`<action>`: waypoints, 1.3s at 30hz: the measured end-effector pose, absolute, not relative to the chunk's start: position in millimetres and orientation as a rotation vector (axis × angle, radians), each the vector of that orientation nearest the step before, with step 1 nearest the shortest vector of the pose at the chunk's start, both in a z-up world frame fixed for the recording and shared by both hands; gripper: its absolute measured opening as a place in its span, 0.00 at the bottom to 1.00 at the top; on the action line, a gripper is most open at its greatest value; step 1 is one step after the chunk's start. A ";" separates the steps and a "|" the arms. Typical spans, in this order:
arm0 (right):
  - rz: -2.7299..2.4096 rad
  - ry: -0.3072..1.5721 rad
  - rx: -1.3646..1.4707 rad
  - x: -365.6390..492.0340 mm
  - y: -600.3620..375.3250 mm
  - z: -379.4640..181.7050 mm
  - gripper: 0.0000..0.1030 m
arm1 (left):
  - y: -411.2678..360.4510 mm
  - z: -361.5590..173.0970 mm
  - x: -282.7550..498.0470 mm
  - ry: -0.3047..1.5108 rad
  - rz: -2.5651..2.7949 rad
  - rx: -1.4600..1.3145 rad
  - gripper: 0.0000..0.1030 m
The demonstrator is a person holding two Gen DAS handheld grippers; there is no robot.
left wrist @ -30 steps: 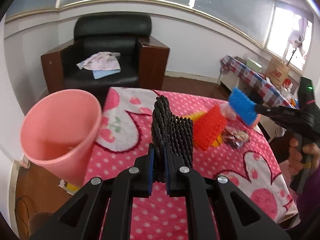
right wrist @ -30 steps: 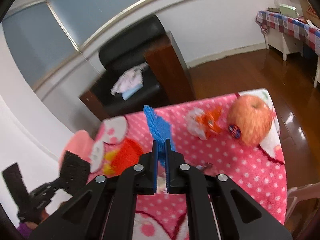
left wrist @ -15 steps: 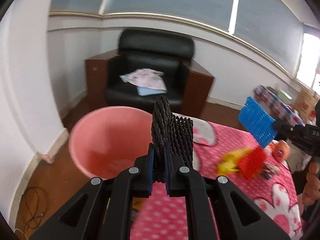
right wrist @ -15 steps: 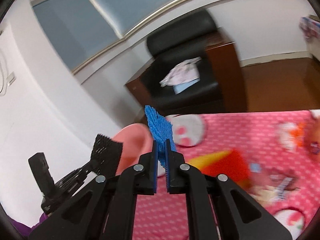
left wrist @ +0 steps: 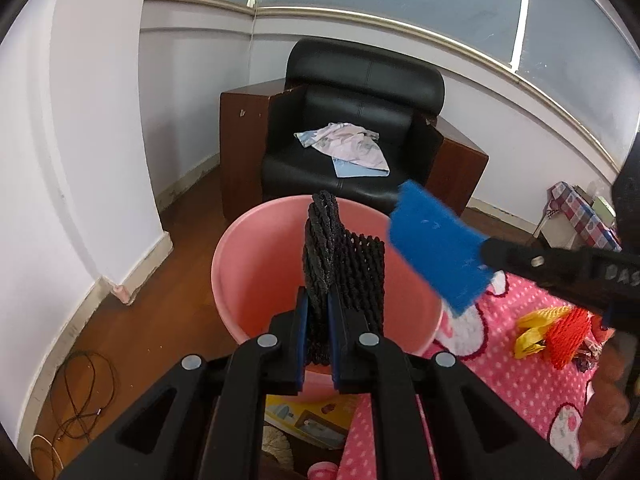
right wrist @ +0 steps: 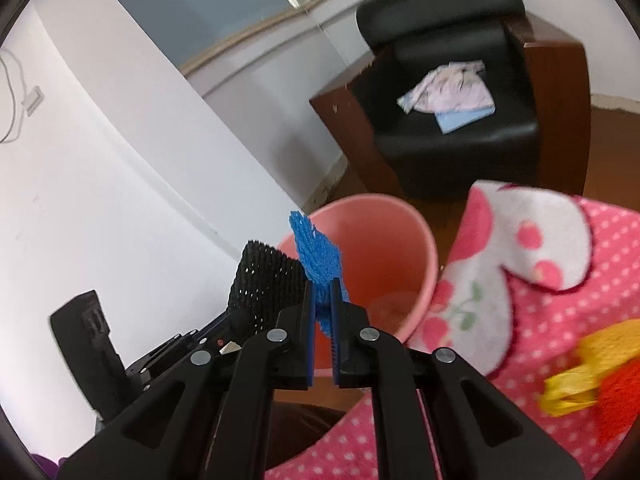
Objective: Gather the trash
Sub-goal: 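Carry both nets over the pink bin and open both tools, then move both open tools back over the table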
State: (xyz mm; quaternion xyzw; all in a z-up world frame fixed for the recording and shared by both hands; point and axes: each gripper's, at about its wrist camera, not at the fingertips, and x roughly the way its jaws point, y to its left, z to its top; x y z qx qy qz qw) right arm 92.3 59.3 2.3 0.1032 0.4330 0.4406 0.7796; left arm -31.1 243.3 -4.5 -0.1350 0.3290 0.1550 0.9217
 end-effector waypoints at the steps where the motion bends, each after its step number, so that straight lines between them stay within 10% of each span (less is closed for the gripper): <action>1: 0.948 0.941 0.218 92.2 62.1 0.7 0.06 | 243.4 -5.9 -31.0 0.678 0.317 -0.278 0.08; 6: 0.911 0.991 0.220 94.3 72.8 -14.2 0.10 | 250.9 -12.7 -29.6 0.682 0.305 -0.297 0.15; 11: 0.886 0.988 0.243 96.7 68.5 -15.7 0.35 | 254.8 -10.4 -32.6 0.664 0.288 -0.300 0.28; 39: 0.602 0.822 0.100 -30.5 -59.6 -6.8 0.35 | 136.1 -12.7 -74.3 0.733 0.062 -0.331 0.32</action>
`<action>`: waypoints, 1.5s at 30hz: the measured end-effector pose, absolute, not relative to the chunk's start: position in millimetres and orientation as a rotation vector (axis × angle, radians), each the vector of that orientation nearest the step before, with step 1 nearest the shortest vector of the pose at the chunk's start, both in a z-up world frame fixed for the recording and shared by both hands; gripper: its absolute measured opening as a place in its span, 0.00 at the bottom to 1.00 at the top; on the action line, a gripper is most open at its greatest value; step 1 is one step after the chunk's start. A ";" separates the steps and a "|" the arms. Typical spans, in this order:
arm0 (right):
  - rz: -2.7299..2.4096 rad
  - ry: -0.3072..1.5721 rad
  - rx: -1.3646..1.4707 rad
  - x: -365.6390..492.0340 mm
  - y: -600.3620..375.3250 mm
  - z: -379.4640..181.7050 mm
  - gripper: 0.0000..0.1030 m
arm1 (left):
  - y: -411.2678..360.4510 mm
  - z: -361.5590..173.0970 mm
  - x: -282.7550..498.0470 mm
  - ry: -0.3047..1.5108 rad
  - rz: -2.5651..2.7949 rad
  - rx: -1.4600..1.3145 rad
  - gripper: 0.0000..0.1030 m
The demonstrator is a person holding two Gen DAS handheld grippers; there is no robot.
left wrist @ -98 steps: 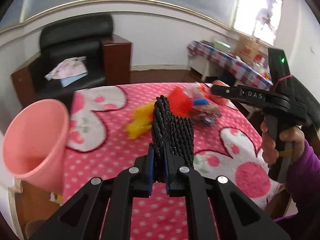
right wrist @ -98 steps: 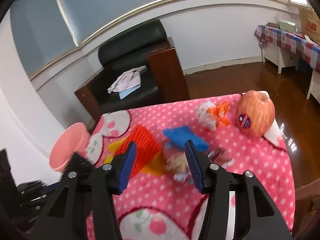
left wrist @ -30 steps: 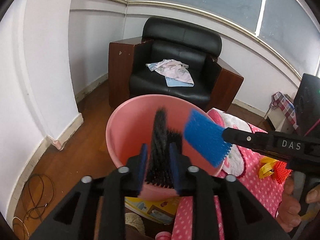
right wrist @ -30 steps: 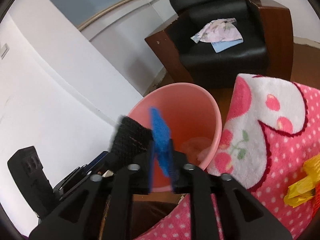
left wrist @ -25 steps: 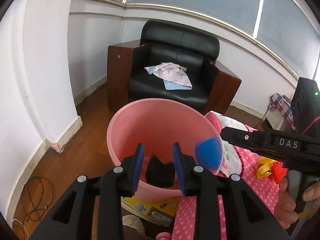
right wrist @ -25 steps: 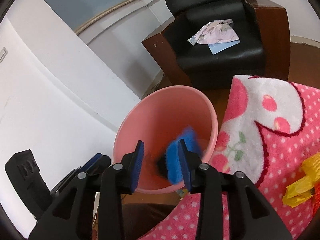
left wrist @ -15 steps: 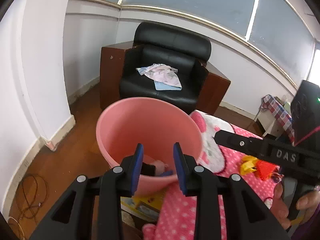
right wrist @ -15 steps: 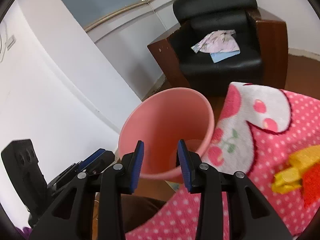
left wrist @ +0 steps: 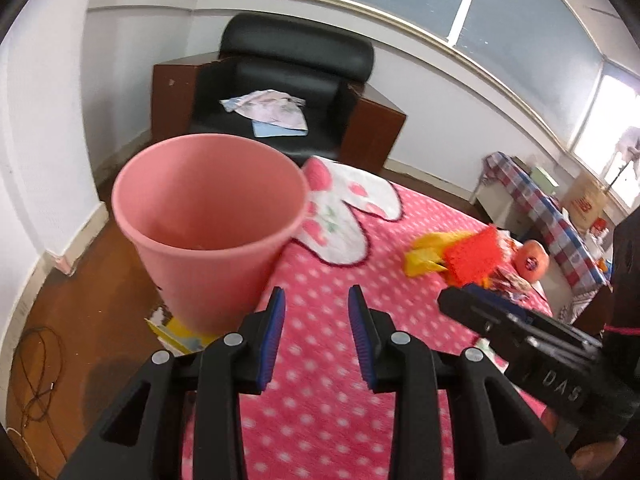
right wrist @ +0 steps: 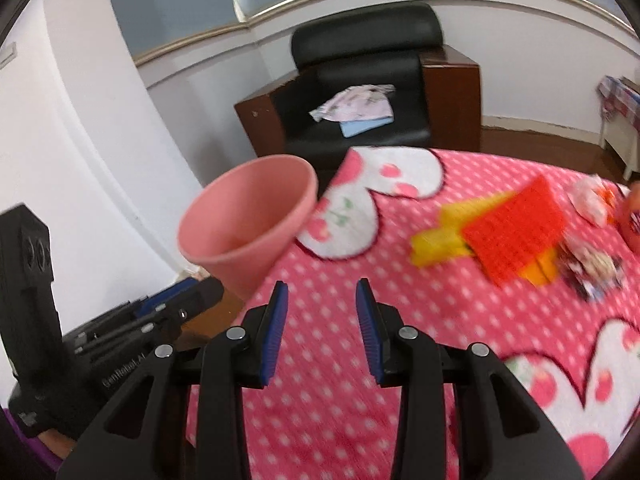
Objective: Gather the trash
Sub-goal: 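Move both open tools back over the table, then grasp the red foam mesh net with the left tool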
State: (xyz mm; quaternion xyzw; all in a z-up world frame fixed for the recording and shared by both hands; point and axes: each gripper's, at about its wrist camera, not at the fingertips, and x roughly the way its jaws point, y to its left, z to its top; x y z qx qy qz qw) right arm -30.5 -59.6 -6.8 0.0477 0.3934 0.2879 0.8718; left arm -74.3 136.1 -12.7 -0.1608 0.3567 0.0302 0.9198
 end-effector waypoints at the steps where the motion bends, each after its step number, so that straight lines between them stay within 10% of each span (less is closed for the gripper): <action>1: 0.592 0.823 0.106 -32.7 -63.9 -6.9 0.35 | 131.1 -11.7 -74.3 0.735 0.053 -0.323 0.35; 13: 0.538 0.712 0.154 -58.0 -105.5 9.5 0.62 | 87.3 -3.3 -64.1 0.761 -0.076 -0.226 0.48; 45: 0.237 0.719 0.318 -10.3 -249.3 -26.7 0.55 | -35.7 -13.5 71.4 0.774 -0.454 0.169 0.49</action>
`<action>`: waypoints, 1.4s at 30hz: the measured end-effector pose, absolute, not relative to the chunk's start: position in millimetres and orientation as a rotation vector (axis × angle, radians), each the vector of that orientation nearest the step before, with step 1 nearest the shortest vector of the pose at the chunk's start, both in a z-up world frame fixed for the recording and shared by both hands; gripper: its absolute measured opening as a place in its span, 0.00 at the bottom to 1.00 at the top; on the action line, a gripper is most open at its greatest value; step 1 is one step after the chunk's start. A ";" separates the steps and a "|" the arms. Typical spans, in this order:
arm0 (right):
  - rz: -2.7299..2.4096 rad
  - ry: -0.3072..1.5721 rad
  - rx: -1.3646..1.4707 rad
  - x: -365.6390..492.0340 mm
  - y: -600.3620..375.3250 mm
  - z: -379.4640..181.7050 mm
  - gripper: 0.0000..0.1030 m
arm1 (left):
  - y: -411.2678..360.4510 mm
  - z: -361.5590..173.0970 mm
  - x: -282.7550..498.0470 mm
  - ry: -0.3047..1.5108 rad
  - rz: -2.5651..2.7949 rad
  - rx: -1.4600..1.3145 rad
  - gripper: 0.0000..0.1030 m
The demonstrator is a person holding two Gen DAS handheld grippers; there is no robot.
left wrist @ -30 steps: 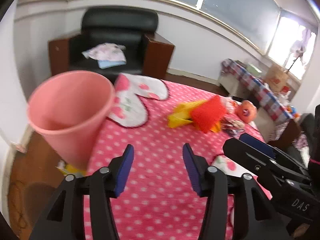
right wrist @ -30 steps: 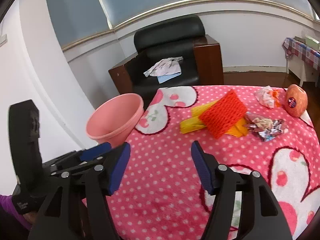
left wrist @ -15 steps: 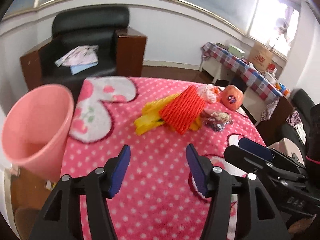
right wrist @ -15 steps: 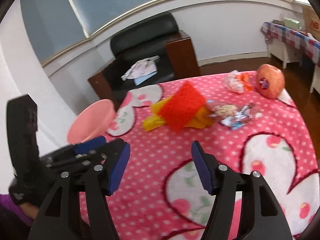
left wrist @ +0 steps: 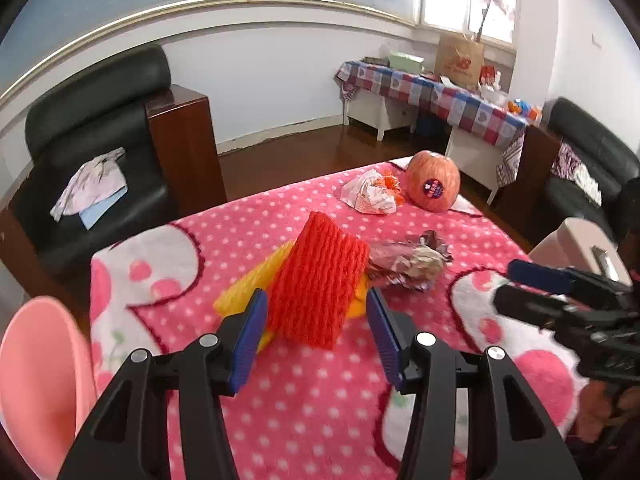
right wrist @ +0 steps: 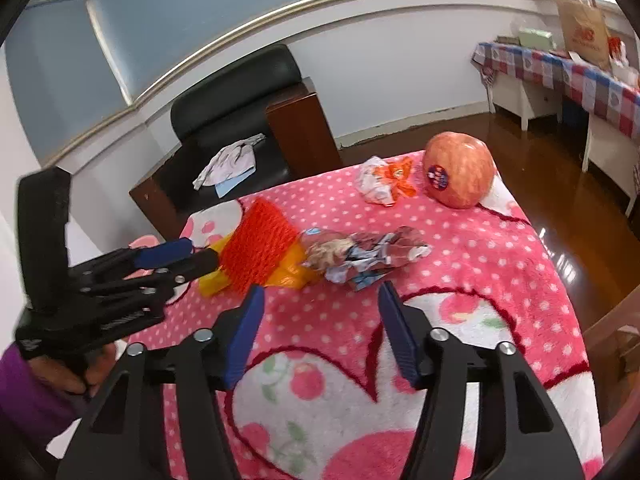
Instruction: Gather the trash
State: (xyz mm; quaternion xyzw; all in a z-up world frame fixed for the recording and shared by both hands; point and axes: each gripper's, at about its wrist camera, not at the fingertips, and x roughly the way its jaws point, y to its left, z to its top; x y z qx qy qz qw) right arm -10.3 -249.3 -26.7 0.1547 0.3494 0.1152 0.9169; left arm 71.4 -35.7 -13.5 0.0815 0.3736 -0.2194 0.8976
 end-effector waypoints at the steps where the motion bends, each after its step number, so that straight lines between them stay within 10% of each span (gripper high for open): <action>1: 0.231 0.718 0.320 -9.5 -251.5 -27.1 0.54 | -40.0 -17.1 77.6 0.775 -0.448 0.189 0.49; 7: 0.218 0.723 0.324 -4.5 -258.8 -31.8 0.53 | -49.3 -37.6 100.6 0.800 -0.397 0.240 0.42; 11: 0.230 0.734 0.338 -2.5 -259.6 -35.3 0.53 | -48.8 -51.2 106.6 0.844 -0.400 0.224 0.08; 14: 0.247 0.729 0.344 -2.1 -259.5 -35.7 0.52 | -42.7 -48.2 99.2 0.839 -0.423 0.170 0.01; 29: 0.310 0.727 0.333 39.5 -238.8 -28.6 0.46 | -6.7 2.7 32.6 0.757 -0.451 0.038 0.00; 42: 0.335 0.842 0.344 40.8 -241.8 -49.3 0.00 | -2.4 -31.7 5.0 0.923 -0.448 0.024 0.01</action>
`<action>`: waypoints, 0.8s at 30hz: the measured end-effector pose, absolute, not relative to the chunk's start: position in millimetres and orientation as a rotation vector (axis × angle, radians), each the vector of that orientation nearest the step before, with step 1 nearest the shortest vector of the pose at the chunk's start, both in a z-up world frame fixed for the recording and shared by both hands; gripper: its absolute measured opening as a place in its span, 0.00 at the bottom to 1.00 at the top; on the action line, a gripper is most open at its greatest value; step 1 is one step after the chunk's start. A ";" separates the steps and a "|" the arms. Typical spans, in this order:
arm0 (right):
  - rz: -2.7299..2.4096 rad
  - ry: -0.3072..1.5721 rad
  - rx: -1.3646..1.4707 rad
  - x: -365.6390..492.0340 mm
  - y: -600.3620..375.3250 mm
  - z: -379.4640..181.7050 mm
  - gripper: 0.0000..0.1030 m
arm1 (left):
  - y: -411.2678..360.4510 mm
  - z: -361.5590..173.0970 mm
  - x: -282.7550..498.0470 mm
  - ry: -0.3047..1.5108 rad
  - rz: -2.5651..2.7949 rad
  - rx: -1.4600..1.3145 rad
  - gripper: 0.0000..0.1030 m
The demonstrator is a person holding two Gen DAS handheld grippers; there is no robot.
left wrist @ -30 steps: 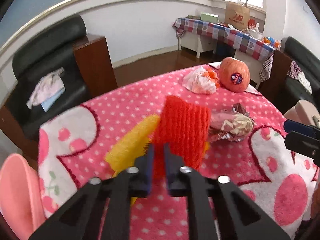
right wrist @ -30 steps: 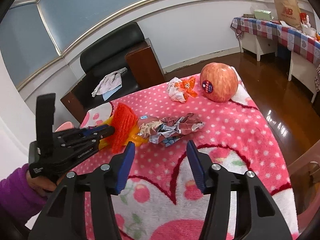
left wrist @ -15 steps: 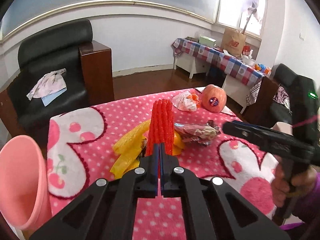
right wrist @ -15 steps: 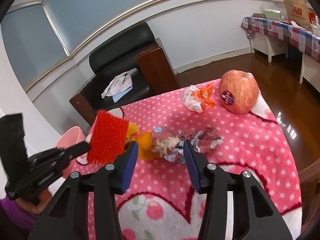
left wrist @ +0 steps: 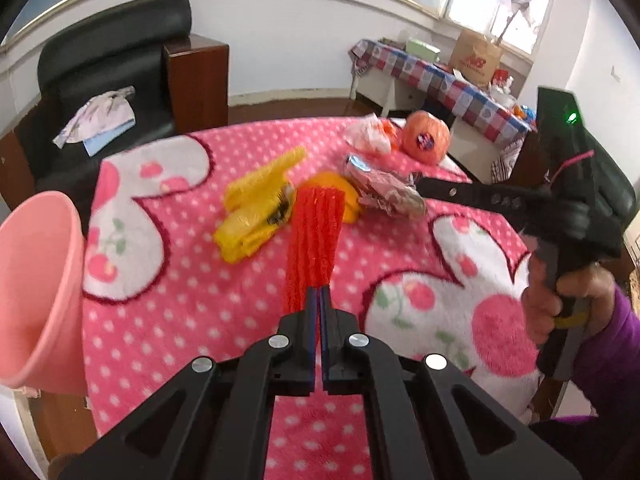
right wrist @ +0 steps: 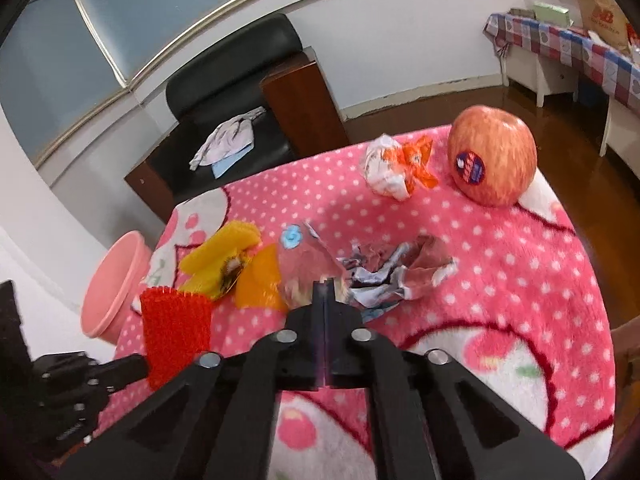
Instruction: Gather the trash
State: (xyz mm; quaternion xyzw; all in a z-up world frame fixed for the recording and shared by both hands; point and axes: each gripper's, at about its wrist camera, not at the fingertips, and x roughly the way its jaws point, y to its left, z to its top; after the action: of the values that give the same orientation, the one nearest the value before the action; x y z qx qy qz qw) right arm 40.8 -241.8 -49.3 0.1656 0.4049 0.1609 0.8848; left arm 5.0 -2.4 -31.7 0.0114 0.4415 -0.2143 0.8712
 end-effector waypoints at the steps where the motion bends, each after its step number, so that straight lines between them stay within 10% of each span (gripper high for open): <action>1: 0.345 0.842 0.344 35.5 -242.8 -47.3 0.00 | -5.7 -33.5 2.3 0.932 -0.455 0.034 0.02; 6: 0.378 0.842 0.340 6.5 -253.7 -41.7 0.00 | -7.3 -31.9 -0.8 0.921 -0.418 0.050 0.44; 11: 0.369 0.839 0.358 1.0 -264.8 -39.3 0.01 | -2.1 -27.0 13.2 0.897 -0.314 0.045 0.49; 15: 0.385 0.835 0.393 5.8 -270.0 -39.4 0.42 | 6.0 -33.8 29.7 0.914 -0.225 0.017 0.49; 20: 0.411 0.832 0.362 15.8 -266.0 -34.9 0.43 | 10.8 -51.6 46.8 0.966 -0.179 -0.049 0.49; 23: 0.421 0.825 0.328 18.5 -261.1 -31.4 0.43 | 10.3 -58.4 49.6 0.999 -0.228 -0.116 0.09; 24: 0.422 0.823 0.324 18.9 -260.8 -30.6 0.43 | 9.9 -57.5 47.8 0.996 -0.237 -0.127 0.09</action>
State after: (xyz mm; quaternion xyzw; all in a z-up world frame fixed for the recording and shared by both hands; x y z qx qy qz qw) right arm 18.9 -260.8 -30.6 0.1555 0.3953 0.2029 0.8823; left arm 47.8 9.9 -57.5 -0.0608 0.4762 -0.1132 0.8699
